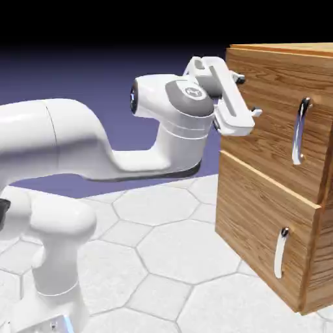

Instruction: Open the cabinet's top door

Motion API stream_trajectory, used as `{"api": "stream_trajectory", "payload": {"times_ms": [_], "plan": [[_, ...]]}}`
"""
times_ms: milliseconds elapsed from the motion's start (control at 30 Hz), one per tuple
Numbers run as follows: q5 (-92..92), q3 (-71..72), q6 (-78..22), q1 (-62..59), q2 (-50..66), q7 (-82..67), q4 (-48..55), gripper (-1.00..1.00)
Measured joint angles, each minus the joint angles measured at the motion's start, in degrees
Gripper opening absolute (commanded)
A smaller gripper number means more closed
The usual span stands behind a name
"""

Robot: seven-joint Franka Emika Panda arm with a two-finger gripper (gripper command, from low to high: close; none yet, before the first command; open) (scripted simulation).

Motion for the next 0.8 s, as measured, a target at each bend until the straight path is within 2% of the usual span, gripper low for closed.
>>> {"api": "stream_trajectory", "payload": {"times_ms": [400, 567, 600, 667, 800], "plan": [[-29.3, -13.6, -0.5, 11.5, -6.3, -16.3, 6.6, 0.00], [-29.9, -17.2, -1.8, 19.8, -5.3, -16.8, 13.0, 0.00], [-30.0, -17.8, -2.1, 21.3, -5.1, -16.8, 14.1, -1.00], [-30.0, -17.8, -2.1, 21.3, -5.1, -16.8, 14.1, -1.00], [-29.3, -13.1, -8.5, 13.8, -5.4, -15.2, 5.8, -1.00]]}}
